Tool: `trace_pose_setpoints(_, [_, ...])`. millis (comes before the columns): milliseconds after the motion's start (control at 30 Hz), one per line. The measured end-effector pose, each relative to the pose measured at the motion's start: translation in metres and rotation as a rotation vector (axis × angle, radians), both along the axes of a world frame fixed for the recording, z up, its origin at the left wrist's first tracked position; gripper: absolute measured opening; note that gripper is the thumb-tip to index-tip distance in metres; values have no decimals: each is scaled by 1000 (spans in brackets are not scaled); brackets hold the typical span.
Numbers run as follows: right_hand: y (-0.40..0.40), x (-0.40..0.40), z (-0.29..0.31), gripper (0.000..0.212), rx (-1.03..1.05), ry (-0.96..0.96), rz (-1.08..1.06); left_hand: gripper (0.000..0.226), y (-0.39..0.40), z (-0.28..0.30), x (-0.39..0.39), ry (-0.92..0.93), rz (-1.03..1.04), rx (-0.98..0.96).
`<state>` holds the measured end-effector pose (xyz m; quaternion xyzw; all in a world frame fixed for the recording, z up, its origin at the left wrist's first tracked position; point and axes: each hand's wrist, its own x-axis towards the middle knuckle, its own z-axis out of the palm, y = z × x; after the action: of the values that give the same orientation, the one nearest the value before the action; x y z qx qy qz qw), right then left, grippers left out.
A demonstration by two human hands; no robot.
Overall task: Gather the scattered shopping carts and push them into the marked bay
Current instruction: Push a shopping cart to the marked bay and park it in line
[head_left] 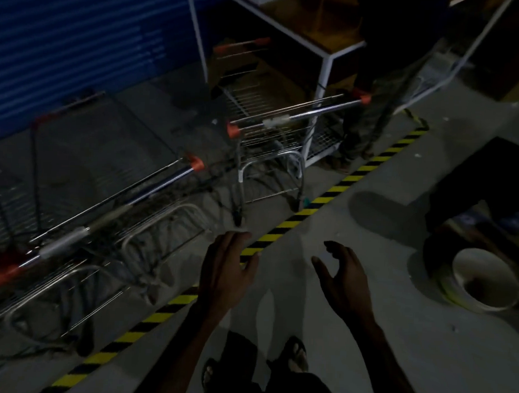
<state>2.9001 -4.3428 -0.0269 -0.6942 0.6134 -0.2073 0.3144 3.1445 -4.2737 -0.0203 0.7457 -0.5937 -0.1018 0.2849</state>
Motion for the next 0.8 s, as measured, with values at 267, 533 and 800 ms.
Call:
trace_pose_setpoints(267, [-90, -62, 12, 52, -36, 28, -2, 42, -76, 24, -59, -14, -35, 37])
trace_pose_setpoints(533, [-196, -57, 28, 54, -98, 60, 146, 33, -147, 29, -46, -135, 14, -121])
trace_pose_setpoints(800, [-334, -3, 65, 67, -232, 200, 336, 44, -258, 32, 11, -95, 74, -34])
